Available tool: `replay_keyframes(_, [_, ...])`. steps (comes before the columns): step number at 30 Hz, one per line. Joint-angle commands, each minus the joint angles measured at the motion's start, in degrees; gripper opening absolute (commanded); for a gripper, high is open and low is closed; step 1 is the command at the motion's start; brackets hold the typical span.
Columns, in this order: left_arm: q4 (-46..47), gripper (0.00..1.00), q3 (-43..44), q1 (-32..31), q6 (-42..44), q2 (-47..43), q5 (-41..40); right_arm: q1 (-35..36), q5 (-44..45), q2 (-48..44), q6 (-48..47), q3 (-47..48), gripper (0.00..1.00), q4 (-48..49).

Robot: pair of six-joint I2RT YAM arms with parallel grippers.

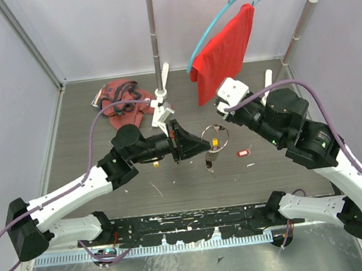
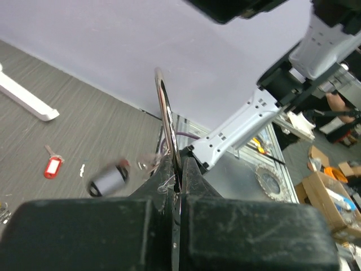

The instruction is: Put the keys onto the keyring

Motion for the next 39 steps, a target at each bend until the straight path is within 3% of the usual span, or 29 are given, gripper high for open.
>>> replay_keyframes(1, [12.99,0.00,-4.99,0.01,-5.72,-1.81,-8.97,0.21,2.66,-3.58,9.68,2.40,0.42,4.44])
replay_keyframes(4, [13.60,0.00,-6.51,-0.05,-4.75,-3.28,-12.30,0.19,1.12,-6.28,17.17,1.19,0.48,3.16])
replay_keyframes(8, [5.83,0.00,-2.22,-0.07,-0.19,-4.33,-10.82,0.19,-6.98,-9.46,24.26,-2.18,0.55,1.14])
replay_keyframes(12, [-9.83,0.00,6.20,-0.02,5.99,-4.13,-8.39,0.19,-12.97,-10.45,24.05,-2.78,0.64,-2.41])
replay_keyframes(17, [-26.61,0.00,15.24,-0.04,10.38,-3.28,-8.18,0.19,-12.00,-10.34,20.15,-3.38,0.68,-3.63])
replay_keyframes(25, [-28.77,0.00,17.57,0.00,9.69,-5.08,-15.54,0.16,-19.61,-9.94,19.84,-5.52,0.62,0.25])
replay_keyframes(29, [-26.94,0.00,17.50,-0.02,9.94,-5.89,-15.83,0.19,-17.82,-8.78,20.79,-5.86,0.61,3.14])
replay_keyframes(32, [-25.52,0.00,17.00,-0.01,10.20,-6.72,-16.62,0.19,-10.84,-8.16,28.82,-6.34,0.61,8.02])
replay_keyframes(37, [-22.73,0.00,15.87,-0.05,9.85,-7.94,-20.56,0.17,-16.44,-7.68,39.61,-7.83,0.60,12.96])
replay_keyframes(39, [-21.66,0.00,15.50,-0.05,9.77,-8.37,-21.93,0.19,-16.07,-7.46,43.65,-8.87,0.64,14.25])
